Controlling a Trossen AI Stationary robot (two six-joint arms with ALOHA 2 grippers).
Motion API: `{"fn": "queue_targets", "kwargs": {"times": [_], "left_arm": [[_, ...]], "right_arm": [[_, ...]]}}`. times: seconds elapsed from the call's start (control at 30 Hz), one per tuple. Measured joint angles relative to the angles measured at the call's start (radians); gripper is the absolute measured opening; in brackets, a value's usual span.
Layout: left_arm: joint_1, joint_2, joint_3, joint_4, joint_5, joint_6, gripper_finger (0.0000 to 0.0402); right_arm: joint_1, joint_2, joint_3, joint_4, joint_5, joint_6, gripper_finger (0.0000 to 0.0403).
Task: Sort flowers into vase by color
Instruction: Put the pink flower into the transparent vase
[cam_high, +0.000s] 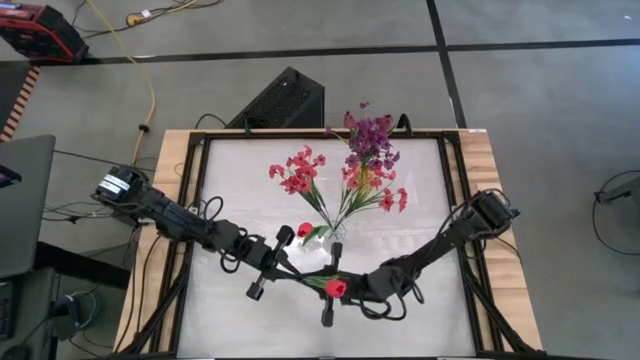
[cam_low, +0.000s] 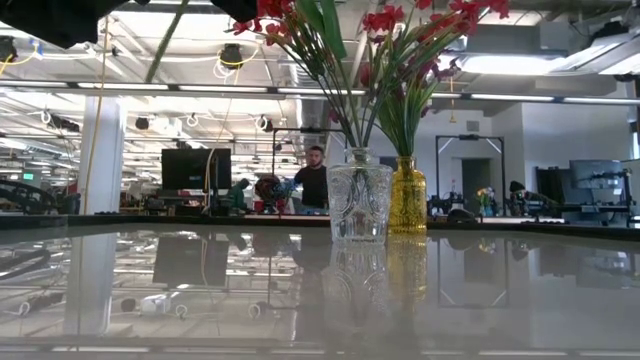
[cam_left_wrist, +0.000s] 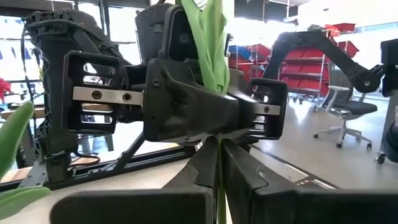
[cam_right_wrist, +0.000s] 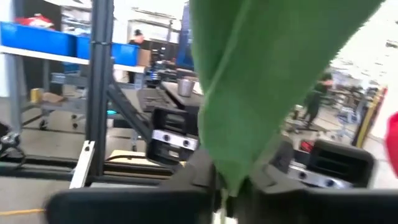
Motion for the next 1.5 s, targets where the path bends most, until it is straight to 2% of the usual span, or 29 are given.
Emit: {"fn": "queue_targets", "kwargs": {"times": [0.07,0.23,0.33,0.47,0.57,0.7,0.8,1.07,1.5], "left_arm": [[-0.001,-0.002,0.000,0.001,-0.013,-0.002,0.0006],[-0.008,-0.005,0.000,-0.002,0.021,0.057,0.0056],[-0.012,-0.005,0.000,-0.070,-0.031,0.065,0.0104],[-0.004,-0.058,-0.002,-0.262,-0.164,0.023,0.0165],[0.010,-0.141,-0.002,-0.467,-0.202,-0.003,0.0192],[0.020,-0.249,-0.002,-0.721,-0.216,-0.022,0.0200],[0.016,-0.294,-0.008,-0.839,-0.266,-0.042,0.0199],[0.016,-0.319,-0.107,-0.774,-0.312,-0.062,0.0195],[0.020,-0.318,-0.135,-0.751,-0.337,-0.046,0.0194]], "right_arm": [[0.010,-0.004,0.000,-0.003,0.041,0.007,0.0026],[0.062,-0.031,0.000,-0.037,0.182,-0.020,0.0024],[0.100,-0.090,0.000,-0.103,0.253,-0.013,0.0023],[0.148,-0.198,0.000,-0.323,0.371,0.125,0.0023],[0.170,-0.274,0.001,-0.558,0.456,0.279,0.0023],[0.142,-0.319,0.001,-0.848,0.493,0.493,0.0023],[0.097,-0.327,0.000,-0.963,0.495,0.612,0.0023],[0.004,-0.332,0.000,-1.001,0.425,0.618,0.0023],[-0.020,-0.384,0.000,-1.076,0.437,0.588,0.0023]]}}
